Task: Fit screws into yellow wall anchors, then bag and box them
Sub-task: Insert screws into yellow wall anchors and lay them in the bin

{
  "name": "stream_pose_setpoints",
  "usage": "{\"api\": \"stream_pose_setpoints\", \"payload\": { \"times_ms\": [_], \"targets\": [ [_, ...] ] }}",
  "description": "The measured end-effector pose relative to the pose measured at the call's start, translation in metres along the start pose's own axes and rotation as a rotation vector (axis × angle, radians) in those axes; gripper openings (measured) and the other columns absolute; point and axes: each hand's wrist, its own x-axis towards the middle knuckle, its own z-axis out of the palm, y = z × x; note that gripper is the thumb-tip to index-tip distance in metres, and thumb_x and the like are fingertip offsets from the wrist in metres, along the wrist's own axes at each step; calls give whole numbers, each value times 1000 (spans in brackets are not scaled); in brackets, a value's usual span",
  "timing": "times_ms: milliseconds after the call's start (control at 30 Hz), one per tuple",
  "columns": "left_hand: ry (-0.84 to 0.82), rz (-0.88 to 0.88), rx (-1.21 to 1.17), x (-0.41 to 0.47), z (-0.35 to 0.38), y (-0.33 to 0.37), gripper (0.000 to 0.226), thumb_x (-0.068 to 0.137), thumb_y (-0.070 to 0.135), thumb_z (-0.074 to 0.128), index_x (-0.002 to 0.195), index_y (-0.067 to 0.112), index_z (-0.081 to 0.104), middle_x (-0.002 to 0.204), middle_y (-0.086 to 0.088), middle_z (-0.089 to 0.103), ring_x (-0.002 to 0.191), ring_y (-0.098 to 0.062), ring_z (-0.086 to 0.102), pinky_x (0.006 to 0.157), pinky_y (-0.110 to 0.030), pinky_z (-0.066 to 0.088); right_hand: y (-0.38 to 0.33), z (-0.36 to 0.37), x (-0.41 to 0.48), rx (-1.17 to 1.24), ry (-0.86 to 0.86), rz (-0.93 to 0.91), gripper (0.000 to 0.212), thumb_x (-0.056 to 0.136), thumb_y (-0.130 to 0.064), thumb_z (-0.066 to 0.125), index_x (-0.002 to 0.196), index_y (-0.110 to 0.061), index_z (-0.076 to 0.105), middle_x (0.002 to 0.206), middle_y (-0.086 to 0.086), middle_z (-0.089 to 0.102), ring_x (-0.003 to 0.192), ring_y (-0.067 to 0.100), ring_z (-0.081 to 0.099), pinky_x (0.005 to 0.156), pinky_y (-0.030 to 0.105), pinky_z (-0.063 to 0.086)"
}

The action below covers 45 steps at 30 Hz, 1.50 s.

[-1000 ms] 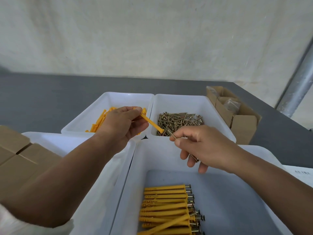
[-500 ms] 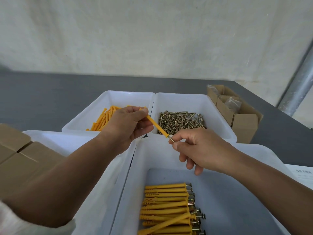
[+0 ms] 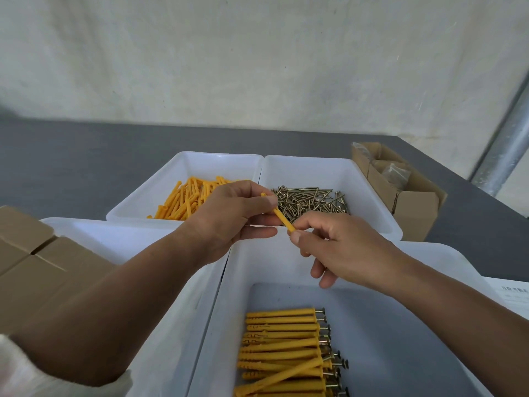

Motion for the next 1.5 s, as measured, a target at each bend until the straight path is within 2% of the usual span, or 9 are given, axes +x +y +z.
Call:
{"api": "stream_pose_setpoints", "payload": {
  "times_ms": [200, 400, 600, 700, 833, 933, 1067, 1300, 1500],
  "targets": [
    [5, 27, 121, -1, 1, 0, 5, 89, 10, 66, 85, 10, 68, 79, -7, 70, 68, -14, 68, 65, -28, 60, 0, -3, -1, -48, -37, 41, 16, 97, -33, 56, 83, -29, 63, 72, -2, 71, 56, 11, 70, 58, 25, 56],
    [147, 90, 205, 7, -11, -4, 9, 86, 11, 69, 77, 12, 68, 70, -2, 69, 70, -15, 68, 65, -25, 59, 0, -6, -9, -194, -307, 100, 15, 96, -32, 57, 84, -29, 66, 77, -1, 71, 59, 11, 71, 60, 22, 53],
    [460, 234, 708, 14, -24, -12, 8, 82, 21, 69, 75, 25, 70, 67, 12, 67, 62, 4, 60, 50, -5, 39, 1, 2, -13, -388, -508, 115, 13, 96, -33, 57, 97, -25, 68, 87, 1, 72, 65, 13, 72, 59, 18, 51],
    [504, 242, 933, 17, -30, -16, 7, 84, 26, 65, 81, 26, 71, 84, 11, 66, 79, -7, 61, 57, -14, 39, 1, 6, -13, -438, -546, 94, 13, 95, -33, 58, 98, -25, 67, 86, -2, 70, 63, 13, 71, 55, 16, 49],
    [484, 215, 1165, 23, -40, -24, 16, 87, 37, 63, 91, 26, 72, 94, 4, 57, 85, -15, 54, 61, -24, 34, 1, 10, -14, -467, -574, 48, 9, 93, -34, 61, 98, -29, 67, 81, -9, 64, 53, 8, 63, 52, 17, 45],
    [425, 138, 1238, 27, -44, -30, 30, 90, 49, 56, 97, 25, 72, 94, 4, 51, 89, -15, 48, 72, -28, 35, 1, 15, -14, -486, -572, -11, 17, 93, -33, 62, 105, -23, 69, 94, -5, 69, 73, 10, 66, 63, 22, 51],
    [315, 95, 1315, 28, -46, -33, 51, 95, 56, 41, 89, 16, 72, 72, 7, 48, 81, -16, 49, 66, -29, 36, 2, 23, -15, -544, -554, -96, 22, 93, -32, 62, 110, -21, 70, 98, -7, 67, 69, 1, 50, 58, 14, 35],
    [238, 26, 1401, 28, -46, -33, 64, 96, 63, 27, 87, 17, 70, 80, 1, 60, 73, -10, 49, 63, -29, 36, 3, 25, -14, -566, -559, -143, 23, 94, -34, 60, 109, -20, 70, 99, -2, 68, 79, 7, 54, 60, 16, 38],
    [268, 51, 1406, 31, -48, -34, 64, 97, 60, 30, 87, 13, 72, 74, -2, 59, 71, -14, 53, 59, -28, 38, 1, 20, -14, -534, -461, -192, 19, 95, -33, 57, 103, -25, 72, 83, -14, 61, 66, -5, 50, 59, 10, 35]
  ]
}}
